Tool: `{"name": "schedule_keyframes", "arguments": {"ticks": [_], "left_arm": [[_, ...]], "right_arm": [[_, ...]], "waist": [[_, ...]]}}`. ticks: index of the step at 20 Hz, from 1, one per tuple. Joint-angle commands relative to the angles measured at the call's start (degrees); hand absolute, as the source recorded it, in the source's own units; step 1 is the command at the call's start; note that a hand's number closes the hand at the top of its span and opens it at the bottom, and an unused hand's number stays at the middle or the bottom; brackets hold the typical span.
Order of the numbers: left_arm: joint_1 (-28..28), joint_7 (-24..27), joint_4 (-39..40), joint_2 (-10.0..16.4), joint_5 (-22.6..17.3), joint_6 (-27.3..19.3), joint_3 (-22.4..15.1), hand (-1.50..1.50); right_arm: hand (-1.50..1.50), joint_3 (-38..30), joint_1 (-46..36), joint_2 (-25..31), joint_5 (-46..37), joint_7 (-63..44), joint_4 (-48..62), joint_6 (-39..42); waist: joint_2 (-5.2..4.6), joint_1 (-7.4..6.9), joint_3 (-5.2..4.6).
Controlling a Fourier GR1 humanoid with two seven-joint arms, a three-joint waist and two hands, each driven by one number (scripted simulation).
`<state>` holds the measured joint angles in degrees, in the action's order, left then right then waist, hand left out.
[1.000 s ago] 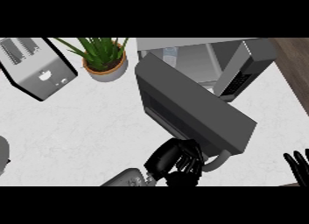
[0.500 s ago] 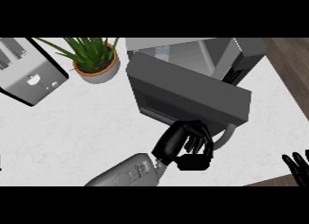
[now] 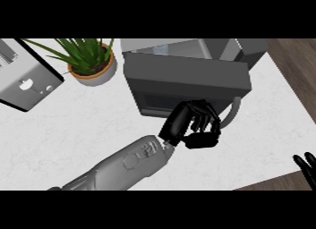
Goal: Pick up the milk, place it into the microwave and close the microwave
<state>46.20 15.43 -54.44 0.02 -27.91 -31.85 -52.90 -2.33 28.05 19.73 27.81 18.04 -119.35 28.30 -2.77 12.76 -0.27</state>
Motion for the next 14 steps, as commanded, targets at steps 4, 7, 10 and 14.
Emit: {"name": "schedule_keyframes", "arguments": {"ticks": [4,7,10,14], "left_arm": [[5.1,3.0,5.2,0.0,-7.0,0.3,3.2,1.50],[7.1,4.3,7.2,0.0,-9.4,0.5,4.9,1.50],[9.4,4.7,10.0,0.0,-11.3,1.4,6.0,1.50],[9.9,6.1,11.8,0.0,-14.8,3.4,6.8,1.50]], "right_arm": [[-1.50,-0.1,-0.9,1.1,2.1,-3.3,-2.8,-1.3],[-1.50,-0.6,-0.4,1.2,3.0,-3.3,-2.4,-1.1],[-1.50,-1.3,-1.3,1.9,4.4,-4.0,-3.9,-1.4],[-1.50,-1.5,-1.9,2.4,5.6,-5.2,-4.1,-1.8]], "waist": [[-0.75,1.23,-0.04],[-0.91,2.28,0.05],[-1.00,2.26,0.06],[-1.65,3.14,0.04]]}}
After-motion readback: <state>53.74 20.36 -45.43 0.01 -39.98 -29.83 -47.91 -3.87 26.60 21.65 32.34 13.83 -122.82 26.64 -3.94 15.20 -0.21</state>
